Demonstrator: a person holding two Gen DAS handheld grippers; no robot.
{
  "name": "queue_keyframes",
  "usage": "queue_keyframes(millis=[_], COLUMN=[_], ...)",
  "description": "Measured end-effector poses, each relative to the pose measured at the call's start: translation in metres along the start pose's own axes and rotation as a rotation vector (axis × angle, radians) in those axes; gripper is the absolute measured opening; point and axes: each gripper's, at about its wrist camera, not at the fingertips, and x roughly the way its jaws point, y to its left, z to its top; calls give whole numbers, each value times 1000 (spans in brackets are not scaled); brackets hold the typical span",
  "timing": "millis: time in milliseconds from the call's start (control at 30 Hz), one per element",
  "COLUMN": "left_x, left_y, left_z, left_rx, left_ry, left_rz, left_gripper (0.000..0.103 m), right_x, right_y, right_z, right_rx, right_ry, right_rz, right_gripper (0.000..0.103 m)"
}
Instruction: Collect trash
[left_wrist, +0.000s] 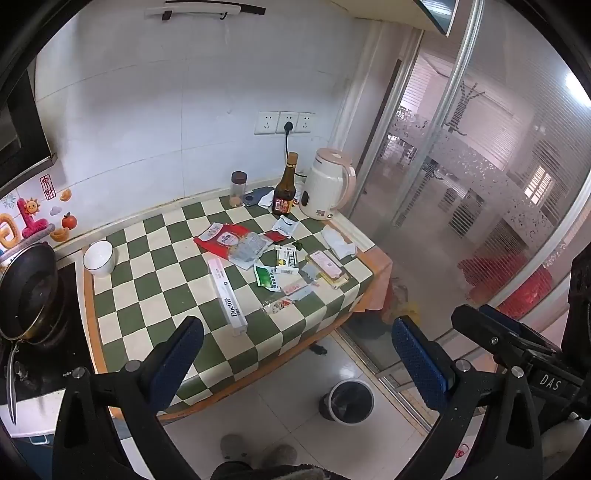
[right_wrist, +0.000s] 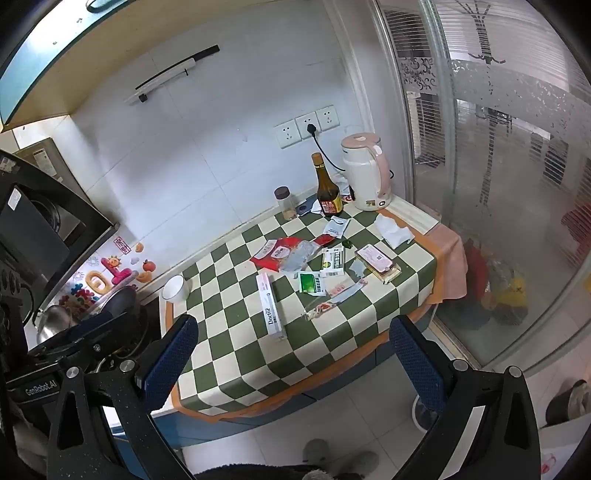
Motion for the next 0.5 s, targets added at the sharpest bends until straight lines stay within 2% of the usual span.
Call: queue_keyframes(millis=[500], left_x=[2], left_y=[0], left_z=[0], left_rx=[1], left_ry=[1], left_rz=[-4], left_gripper=[103], right_x=[6], right_y=[0], right_z=[-1], right_rx=[13], right_ry=[24], right_rz=[24], right_gripper=[103])
